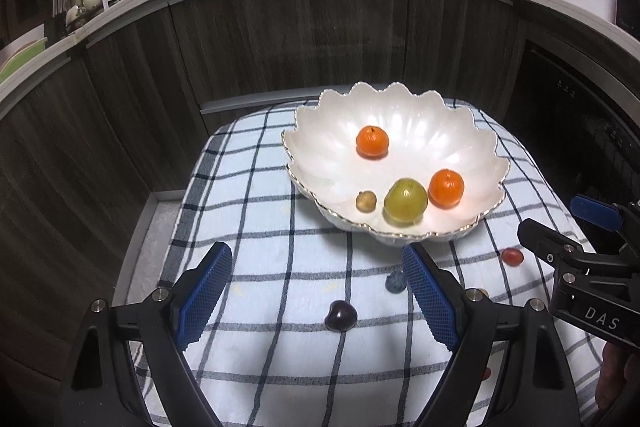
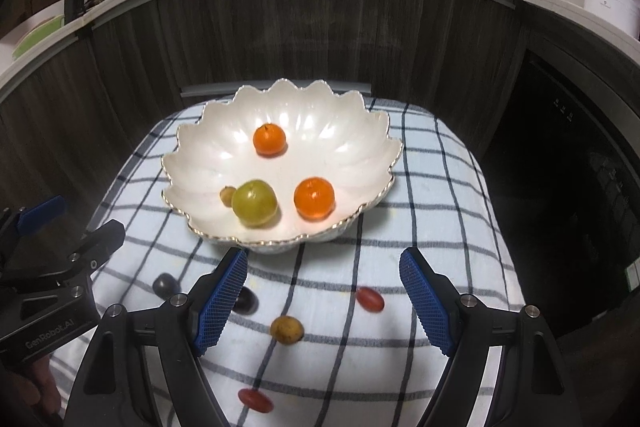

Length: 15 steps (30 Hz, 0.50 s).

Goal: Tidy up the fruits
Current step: 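Lower the left tool onto the dark red plum while the right tool lowers onto the yellow potato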

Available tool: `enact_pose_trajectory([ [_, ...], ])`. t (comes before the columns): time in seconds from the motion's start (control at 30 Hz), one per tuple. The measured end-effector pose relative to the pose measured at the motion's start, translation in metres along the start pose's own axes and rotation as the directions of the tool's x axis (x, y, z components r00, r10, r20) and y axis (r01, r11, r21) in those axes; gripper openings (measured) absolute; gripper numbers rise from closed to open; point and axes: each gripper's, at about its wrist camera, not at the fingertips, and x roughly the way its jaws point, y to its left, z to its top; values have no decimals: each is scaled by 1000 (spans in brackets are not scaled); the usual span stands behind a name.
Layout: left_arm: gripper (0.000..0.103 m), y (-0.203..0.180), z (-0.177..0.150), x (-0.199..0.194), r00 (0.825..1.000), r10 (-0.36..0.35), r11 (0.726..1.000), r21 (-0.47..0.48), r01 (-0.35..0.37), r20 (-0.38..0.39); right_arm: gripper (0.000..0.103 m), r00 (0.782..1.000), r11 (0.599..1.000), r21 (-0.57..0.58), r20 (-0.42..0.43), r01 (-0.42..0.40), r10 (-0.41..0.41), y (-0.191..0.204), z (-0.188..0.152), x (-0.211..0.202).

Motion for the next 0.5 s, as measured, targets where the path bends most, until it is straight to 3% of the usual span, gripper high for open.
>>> enact_pose_trajectory([
  [0.5,82,0,-34,28,998,-33,999,19,34,-51,79,999,1000,-13,-51,-9,8,5,-27,24],
])
